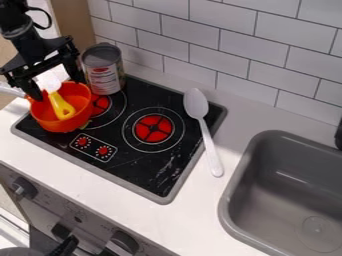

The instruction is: The toy knife was taken and placed in the toy cooking set.

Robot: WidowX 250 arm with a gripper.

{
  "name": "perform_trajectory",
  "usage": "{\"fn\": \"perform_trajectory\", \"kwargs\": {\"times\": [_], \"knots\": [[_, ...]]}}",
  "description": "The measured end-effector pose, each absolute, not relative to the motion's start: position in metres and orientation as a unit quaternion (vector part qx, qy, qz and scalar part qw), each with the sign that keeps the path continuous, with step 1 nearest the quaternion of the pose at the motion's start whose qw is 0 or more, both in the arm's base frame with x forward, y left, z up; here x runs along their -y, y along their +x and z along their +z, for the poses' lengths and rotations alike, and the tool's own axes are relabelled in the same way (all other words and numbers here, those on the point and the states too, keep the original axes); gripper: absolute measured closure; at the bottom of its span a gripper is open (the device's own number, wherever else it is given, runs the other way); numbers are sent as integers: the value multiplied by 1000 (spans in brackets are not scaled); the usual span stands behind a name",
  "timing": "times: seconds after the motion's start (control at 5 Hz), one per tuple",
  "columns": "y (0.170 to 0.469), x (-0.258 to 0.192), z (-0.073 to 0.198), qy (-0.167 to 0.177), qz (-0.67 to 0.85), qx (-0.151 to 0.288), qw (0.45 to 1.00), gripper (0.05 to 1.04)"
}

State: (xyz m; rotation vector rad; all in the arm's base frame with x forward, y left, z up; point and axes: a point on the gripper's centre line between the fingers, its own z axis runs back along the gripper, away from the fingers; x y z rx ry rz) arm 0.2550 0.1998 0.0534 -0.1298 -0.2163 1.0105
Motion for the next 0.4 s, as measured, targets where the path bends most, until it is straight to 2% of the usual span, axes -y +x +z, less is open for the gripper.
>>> {"fn": "perform_trajectory", "kwargs": {"times": [0.2, 0.4], "knots": [[251, -195, 75, -57, 468, 110, 875, 84], [250, -165, 83, -42, 423, 91, 900, 84]]}}
